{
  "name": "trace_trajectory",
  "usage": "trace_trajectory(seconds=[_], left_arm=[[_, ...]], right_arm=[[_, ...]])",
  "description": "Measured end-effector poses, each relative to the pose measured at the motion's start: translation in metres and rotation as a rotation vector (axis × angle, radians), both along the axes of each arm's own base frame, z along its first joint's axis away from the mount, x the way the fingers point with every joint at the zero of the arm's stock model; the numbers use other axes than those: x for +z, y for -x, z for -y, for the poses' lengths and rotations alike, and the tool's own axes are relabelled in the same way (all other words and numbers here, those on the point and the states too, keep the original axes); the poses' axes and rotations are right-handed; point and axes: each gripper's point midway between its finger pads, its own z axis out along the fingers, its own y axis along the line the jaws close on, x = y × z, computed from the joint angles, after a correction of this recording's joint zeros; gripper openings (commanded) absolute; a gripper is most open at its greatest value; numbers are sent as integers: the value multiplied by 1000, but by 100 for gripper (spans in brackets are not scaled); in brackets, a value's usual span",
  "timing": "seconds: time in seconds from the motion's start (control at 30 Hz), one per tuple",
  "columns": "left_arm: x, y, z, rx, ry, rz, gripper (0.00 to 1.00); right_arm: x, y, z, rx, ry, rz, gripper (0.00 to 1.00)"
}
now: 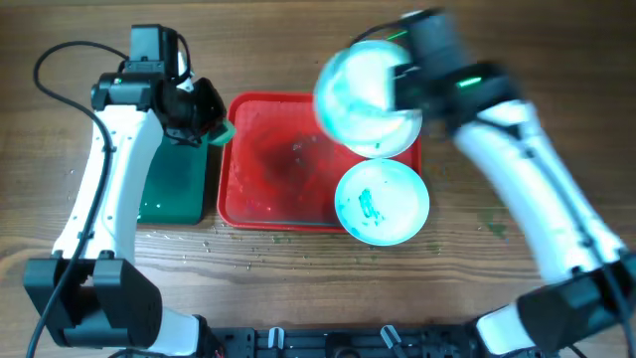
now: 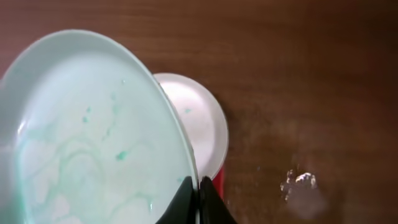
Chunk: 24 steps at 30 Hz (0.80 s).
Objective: Clean dirty plates on tray and stack at the side
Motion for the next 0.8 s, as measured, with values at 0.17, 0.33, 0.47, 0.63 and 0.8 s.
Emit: trace_trajectory(seconds=[0.17, 0.33, 0.47, 0.63, 0.8], left_arm=[[0, 0, 10, -10, -15, 2, 4], [1, -2, 16, -21, -21, 14, 4], [1, -4, 15, -19, -24, 23, 4], [3, -8, 15, -18, -26, 45, 4], [4, -10, 15, -17, -26, 50, 4]], right_arm=[[-18, -6, 140, -302, -224, -64, 4], [-88, 21, 211, -532, -274, -144, 4], [-160, 50, 221, -654, -258, -209, 5], [-189, 64, 220, -709, -260, -218, 37], [-190, 78, 192, -626, -351, -332, 36]])
